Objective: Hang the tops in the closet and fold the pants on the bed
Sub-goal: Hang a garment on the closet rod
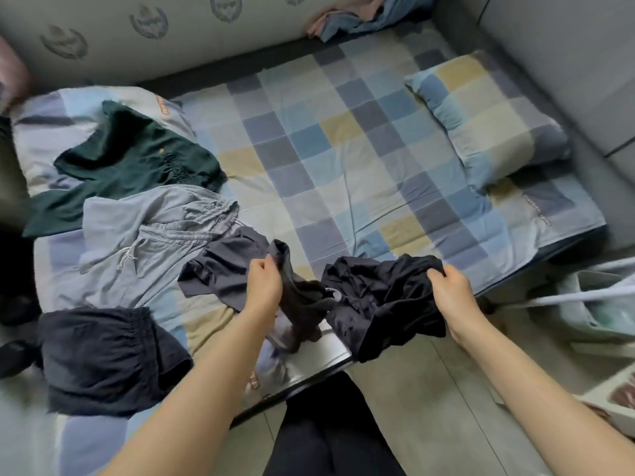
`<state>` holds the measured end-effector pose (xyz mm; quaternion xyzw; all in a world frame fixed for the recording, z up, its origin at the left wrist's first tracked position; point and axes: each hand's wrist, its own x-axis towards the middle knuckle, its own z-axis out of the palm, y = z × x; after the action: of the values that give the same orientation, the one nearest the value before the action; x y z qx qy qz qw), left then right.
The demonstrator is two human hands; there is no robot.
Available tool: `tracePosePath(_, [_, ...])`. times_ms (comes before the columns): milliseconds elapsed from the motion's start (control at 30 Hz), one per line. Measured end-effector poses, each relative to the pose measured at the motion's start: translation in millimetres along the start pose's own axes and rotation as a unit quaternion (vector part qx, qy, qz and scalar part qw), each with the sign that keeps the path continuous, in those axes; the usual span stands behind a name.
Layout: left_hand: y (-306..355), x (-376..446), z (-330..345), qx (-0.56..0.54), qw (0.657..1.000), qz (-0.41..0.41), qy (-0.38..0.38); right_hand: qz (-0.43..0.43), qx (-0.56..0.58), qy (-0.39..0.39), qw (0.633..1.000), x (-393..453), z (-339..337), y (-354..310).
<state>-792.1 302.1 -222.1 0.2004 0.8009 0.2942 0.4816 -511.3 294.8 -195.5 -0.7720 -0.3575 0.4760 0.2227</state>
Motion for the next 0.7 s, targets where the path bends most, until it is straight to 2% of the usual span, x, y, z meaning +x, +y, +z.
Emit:
tracePosePath(33, [-3.3, 3.8, -5.8, 0.055, 0.998, 0.032, -0.001, -0.005, -0.001, -0.008, 1.0, -5.0, -0.9, -5.1])
tracePosePath(133, [-16.9, 0.5, -11.2, 0.222, 0.959, 0.092, -0.148, -0.053, -0.027, -0.021, 0.998, -22.1, -5.8, -17.1])
tracePosePath(267, [-23.7, -31.7, 5.1, 0.267, 0.895, 0.12, -0.337, -0.108, -0.053, -0.028, 0.992, -52.3, -11.9, -35.6])
tracePosePath(333, [-22.2, -47.5, 17.7, 0.303, 0.854, 0.181, -0.382, -0.129, -0.042, -0.018, 0.991, -67.9, -14.8, -46.5])
tracePosePath(400, [-20.2, -58.3, 29.9, 0.299, 0.843, 0.258, -0.365, -0.152, -0.006, 0.007, 0.988, -82.7, -20.2, -57.6])
tracePosePath(467, [-15.1, -67.4, 38.0, 0.259, 0.856, 0.315, -0.318, -0.162, 0.05, 0.026, 0.985, -99.3, -29.6, -67.3])
tracePosePath(600, [-1.1, -77.6, 45.7, 0.167, 0.883, 0.306, -0.315, -0.188, 0.14, 0.057, 0.971, -129.4, -59.2, -85.4])
tracePosePath(700, [13.0, -88.2, 50.0, 0.187, 0.874, 0.345, -0.287, -0.22, 0.17, 0.085, 0.957, -155.6, -82.9, -93.3])
